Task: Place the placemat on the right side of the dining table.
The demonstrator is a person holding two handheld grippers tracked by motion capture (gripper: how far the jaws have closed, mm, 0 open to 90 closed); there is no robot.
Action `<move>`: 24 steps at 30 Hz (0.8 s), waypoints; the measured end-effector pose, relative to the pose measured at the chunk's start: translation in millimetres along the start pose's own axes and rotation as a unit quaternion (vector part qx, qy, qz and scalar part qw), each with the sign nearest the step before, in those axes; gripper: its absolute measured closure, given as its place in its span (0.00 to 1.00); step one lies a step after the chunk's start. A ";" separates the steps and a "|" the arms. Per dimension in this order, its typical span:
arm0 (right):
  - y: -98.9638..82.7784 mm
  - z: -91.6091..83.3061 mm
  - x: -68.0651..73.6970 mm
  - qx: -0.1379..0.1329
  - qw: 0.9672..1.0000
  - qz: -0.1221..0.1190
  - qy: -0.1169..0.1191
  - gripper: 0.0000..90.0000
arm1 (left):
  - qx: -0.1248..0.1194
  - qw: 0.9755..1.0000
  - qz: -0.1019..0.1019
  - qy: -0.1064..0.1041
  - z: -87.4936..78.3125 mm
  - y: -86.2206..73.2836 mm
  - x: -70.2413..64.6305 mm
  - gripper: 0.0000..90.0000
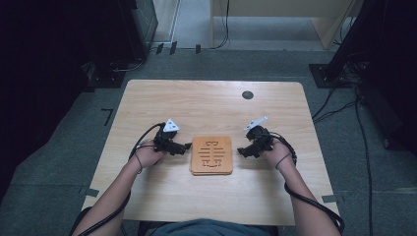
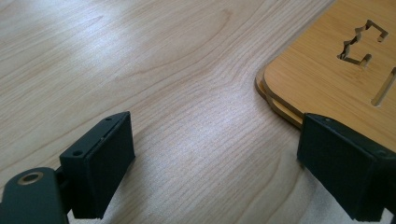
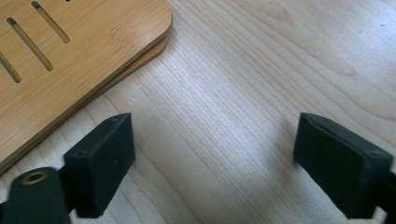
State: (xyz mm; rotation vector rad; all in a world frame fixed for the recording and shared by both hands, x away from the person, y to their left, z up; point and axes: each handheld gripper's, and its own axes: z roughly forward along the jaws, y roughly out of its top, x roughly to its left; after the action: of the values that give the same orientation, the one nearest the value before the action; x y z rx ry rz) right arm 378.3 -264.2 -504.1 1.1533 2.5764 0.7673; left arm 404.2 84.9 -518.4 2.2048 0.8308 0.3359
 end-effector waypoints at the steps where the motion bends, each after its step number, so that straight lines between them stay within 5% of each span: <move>1: 0.0 0.3 0.4 0.001 1.000 0.002 0.000 0.12 | 0.001 1.000 0.002 0.001 -0.1 0.0 -0.1 0.11; 8: 0.3 4.6 5.1 0.003 1.000 -0.002 0.002 0.00 | 0.001 1.000 0.003 0.002 0.1 0.1 -0.7 0.11; 24: -1.8 6.5 8.5 -0.012 1.000 0.015 -0.009 0.00 | 0.001 1.000 0.003 0.002 0.2 0.1 -0.7 0.11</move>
State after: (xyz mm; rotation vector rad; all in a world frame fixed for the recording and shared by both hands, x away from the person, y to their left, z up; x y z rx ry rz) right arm 374.0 -256.4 -510.4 1.1889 2.5330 0.7892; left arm 403.8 84.3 -518.5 2.2106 0.8270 0.3429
